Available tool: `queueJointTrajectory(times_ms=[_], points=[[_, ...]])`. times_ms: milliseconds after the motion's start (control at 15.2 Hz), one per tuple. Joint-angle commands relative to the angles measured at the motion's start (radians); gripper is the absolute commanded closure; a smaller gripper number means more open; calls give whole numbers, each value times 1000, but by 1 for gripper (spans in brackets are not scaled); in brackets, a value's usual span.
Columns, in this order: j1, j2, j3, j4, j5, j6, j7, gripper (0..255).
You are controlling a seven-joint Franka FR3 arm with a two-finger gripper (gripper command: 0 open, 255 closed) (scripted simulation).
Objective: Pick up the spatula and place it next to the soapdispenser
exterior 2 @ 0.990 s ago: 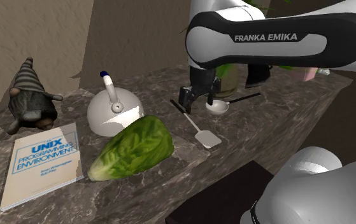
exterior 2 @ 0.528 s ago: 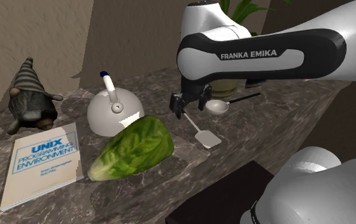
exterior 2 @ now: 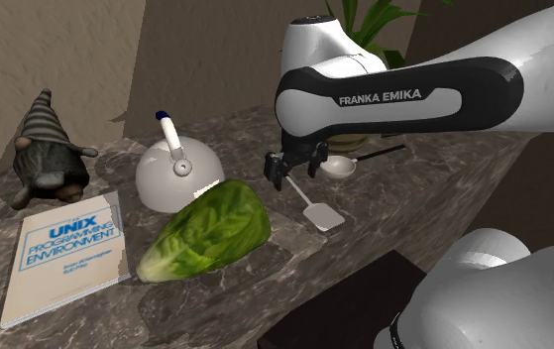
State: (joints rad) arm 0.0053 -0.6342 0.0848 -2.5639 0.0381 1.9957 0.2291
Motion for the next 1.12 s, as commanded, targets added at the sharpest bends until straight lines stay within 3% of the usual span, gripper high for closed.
queueJointTrajectory(times_ms=[0, 66, 132, 726, 1056], points=[[0, 0, 0, 0, 0, 0, 0, 0], [0, 0, 0, 0, 0, 0, 0, 0], [0, 0, 0, 0, 0, 0, 0, 255], [0, 0, 0, 0, 0, 0, 0, 255], [-1, -11, -3, 60, -2, -71, -1, 255]])
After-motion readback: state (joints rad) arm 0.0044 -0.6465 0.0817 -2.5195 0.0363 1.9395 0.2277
